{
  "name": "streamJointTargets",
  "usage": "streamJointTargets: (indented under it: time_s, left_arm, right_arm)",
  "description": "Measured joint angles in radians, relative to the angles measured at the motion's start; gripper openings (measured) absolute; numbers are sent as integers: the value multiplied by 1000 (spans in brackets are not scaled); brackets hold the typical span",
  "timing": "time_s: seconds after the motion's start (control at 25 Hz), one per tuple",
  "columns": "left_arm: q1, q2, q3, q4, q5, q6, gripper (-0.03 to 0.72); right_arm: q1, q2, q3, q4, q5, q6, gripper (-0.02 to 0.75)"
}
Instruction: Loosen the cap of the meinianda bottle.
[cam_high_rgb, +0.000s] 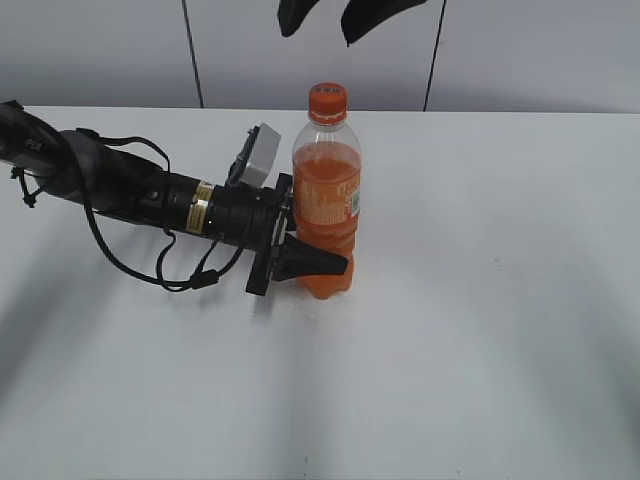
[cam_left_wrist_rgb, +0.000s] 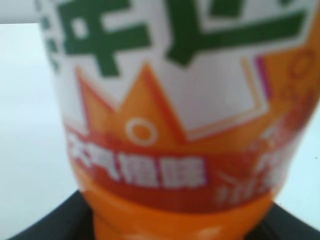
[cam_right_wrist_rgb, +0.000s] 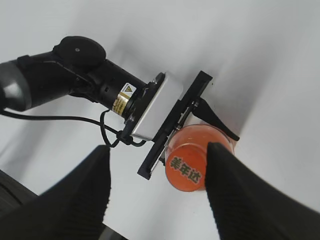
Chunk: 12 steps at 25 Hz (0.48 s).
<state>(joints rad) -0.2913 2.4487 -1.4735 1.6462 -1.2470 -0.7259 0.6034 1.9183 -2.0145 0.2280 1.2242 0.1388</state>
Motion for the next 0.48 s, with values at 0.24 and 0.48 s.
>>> streamJointTargets:
  time_s: [0.24,0.48]
  left_arm:
    - [0,0,0,-2,4,-19,394]
    - [0,0,0,-3,4,-21,394]
  right_arm:
    - [0,0,40,-49,0,159,449]
    - [0,0,41,-107,0,237,449]
